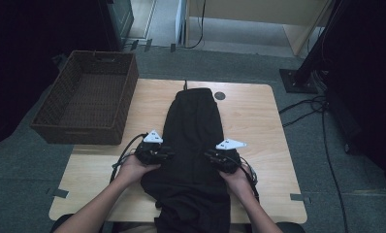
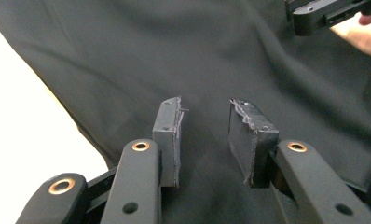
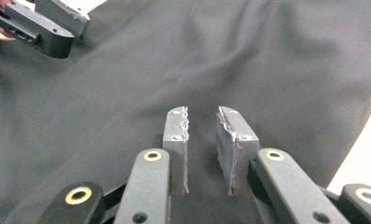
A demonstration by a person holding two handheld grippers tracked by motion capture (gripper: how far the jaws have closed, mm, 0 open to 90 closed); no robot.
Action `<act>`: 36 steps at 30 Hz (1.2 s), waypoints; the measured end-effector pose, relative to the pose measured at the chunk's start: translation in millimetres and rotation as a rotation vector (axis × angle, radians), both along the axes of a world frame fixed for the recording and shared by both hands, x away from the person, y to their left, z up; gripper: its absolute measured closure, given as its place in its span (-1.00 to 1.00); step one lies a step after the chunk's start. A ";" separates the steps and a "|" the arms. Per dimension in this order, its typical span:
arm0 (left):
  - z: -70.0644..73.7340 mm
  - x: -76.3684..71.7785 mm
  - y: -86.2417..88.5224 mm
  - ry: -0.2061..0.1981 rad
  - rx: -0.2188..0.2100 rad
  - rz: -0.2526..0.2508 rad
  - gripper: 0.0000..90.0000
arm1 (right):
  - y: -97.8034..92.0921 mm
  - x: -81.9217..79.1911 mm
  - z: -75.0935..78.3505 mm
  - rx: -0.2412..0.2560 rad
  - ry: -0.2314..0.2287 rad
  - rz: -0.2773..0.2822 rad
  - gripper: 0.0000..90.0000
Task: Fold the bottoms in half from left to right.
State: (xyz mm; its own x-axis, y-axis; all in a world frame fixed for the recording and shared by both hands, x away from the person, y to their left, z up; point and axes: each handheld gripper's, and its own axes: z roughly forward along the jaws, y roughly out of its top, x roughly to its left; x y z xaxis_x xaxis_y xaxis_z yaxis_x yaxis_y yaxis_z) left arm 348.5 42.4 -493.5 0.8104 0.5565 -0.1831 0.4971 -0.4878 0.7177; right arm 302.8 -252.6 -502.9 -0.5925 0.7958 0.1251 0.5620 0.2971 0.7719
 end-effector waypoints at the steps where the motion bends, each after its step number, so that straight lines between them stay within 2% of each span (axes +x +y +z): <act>1: 2.4 5.1 -0.9 -0.006 -0.001 -0.002 0.45 | -0.3 3.3 1.3 -0.004 -0.007 0.000 0.64; 3: 6.7 18.1 -4.5 -0.026 0.004 -0.010 0.46 | 0.4 13.5 3.5 -0.012 -0.008 -0.006 0.64; 7: 8.3 42.8 -12.9 -0.028 -0.008 -0.005 0.52 | 3.3 41.4 2.2 0.009 -0.009 -0.027 0.65; 11: 3.9 68.1 -22.5 -0.039 0.014 0.009 0.61 | 7.6 64.6 -1.7 0.011 -0.001 -0.058 0.66; 13: 0.7 77.7 -27.1 -0.041 0.032 0.019 0.68 | 9.3 75.3 -3.9 0.000 -0.001 -0.080 0.66; 15: -2.6 85.9 -31.4 -0.030 0.045 0.027 0.71 | 13.0 85.0 -6.5 0.007 0.023 -0.105 0.66; 17: -7.2 90.0 -35.3 -0.023 0.048 0.030 0.71 | 16.6 89.4 -9.0 -0.013 0.016 -0.106 0.66; 20: -13.6 90.8 -39.0 -0.019 0.081 0.016 0.71 | 18.5 91.3 -14.5 -0.037 0.018 -0.105 0.66; 21: -15.1 90.5 -38.8 -0.020 0.090 0.010 0.71 | 18.1 90.3 -15.4 -0.038 0.004 -0.101 0.67; 24: -16.6 88.7 -36.2 -0.020 0.069 0.016 0.71 | 18.6 87.8 -16.6 -0.051 -0.013 -0.096 0.67; 26: -16.2 87.2 -35.4 -0.016 0.074 0.015 0.71 | 20.4 85.7 -17.5 -0.061 -0.029 -0.097 0.66; 28: -16.0 82.2 -35.0 -0.042 0.093 0.002 0.71 | 21.1 83.7 -18.4 -0.061 -0.039 -0.092 0.66; 30: -16.8 76.8 -33.6 -0.056 0.093 -0.001 0.73 | 21.9 80.5 -18.7 -0.061 -0.042 -0.079 0.66; 32: -17.8 69.5 -30.4 -0.045 0.074 0.010 0.74 | 22.6 76.7 -18.6 -0.067 -0.045 -0.068 0.66; 36: -17.8 54.7 -25.0 -0.031 0.065 0.002 0.74 | 22.8 69.3 -18.7 -0.060 -0.043 -0.043 0.66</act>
State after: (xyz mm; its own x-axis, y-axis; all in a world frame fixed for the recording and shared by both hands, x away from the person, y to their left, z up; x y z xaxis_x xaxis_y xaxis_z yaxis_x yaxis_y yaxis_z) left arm 403.2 17.4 -511.3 0.8140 0.5681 -0.1211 0.4759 -0.5328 0.6997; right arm 372.1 -229.8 -521.6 -0.5615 0.8259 0.0510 0.5416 0.3202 0.7773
